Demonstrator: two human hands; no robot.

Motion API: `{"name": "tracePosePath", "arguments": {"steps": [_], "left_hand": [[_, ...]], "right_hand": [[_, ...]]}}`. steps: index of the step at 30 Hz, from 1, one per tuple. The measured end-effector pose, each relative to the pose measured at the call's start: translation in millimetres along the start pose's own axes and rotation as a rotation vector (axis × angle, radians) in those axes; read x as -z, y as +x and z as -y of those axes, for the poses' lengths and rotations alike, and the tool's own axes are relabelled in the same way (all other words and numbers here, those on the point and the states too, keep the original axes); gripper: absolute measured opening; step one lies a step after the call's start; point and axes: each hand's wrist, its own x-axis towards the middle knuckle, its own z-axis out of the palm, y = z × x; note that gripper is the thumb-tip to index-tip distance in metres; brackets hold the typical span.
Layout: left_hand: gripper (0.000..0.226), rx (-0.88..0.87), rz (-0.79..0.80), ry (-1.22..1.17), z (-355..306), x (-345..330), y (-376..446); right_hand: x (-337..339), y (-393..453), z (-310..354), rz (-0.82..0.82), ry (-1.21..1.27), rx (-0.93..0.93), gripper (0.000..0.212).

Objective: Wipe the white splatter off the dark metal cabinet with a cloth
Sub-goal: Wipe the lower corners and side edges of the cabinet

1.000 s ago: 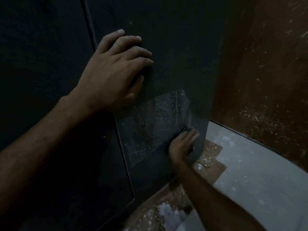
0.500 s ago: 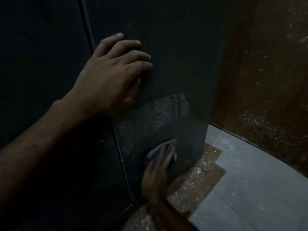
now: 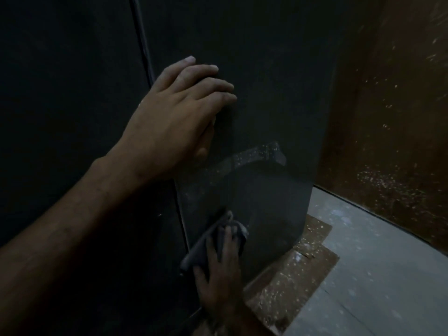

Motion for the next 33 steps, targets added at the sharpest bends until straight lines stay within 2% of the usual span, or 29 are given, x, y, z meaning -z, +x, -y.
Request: {"name": "tracePosePath", "arguments": {"steps": [2,4,5,8,10,12,15,17,19,21,24,26,28,31,33], "left_hand": [[0.046,-0.005,0.014,-0.004,1,1,0],[0.046,-0.012,0.027,-0.003,1,2,0],[0.047,-0.015,0.030,-0.001,2,2,0],[0.047,-0.025,0.042,0.003,2,3,1],[0.048,-0.021,0.047,0.008,2,1,1],[0.048,-0.010,0.038,0.008,1,0,2],[0.042,0.023,-0.028,-0.072,-1,-2,4],[0.039,0.027,-0.065,-0.124,0,0,3],[0.040,0.019,-0.070,-0.175,3,1,3],[0.041,0.015,-0.051,-0.228,7,5,4],[0.043,0.026,-0.033,-0.303,10,9,4],[0.044,0.023,-0.043,-0.333,10,10,4],[0.045,0.025,-0.056,-0.365,10,10,4],[0.046,0.049,-0.039,-0.381,9,13,3],[0.046,0.064,0.026,-0.353,6,19,6]], "right_hand": [[-1,-16,-42,0.102,0.009,-0.366,0.067],[0,8,-77,0.067,0.161,-0.616,0.062],[0,34,-89,-0.002,0.232,-0.688,0.061],[31,133,-83,-0.393,0.489,-0.848,0.060],[57,182,-52,-0.425,0.446,-0.726,0.062],[72,193,-1,-0.393,0.361,-0.441,0.057],[44,132,34,-0.290,0.144,-0.012,0.058],[12,66,14,-0.194,0.023,0.131,0.061],[2,27,-21,-0.116,-0.027,0.056,0.065],[7,36,-35,-0.096,0.094,-0.201,0.063],[32,120,-20,-0.343,0.353,-0.636,0.063],[52,181,-4,-0.527,0.401,-0.740,0.070],[63,198,26,-0.573,0.285,-0.566,0.064],[49,137,88,-0.299,0.083,-0.131,0.059],[23,79,77,-0.162,-0.007,0.179,0.064]]}}
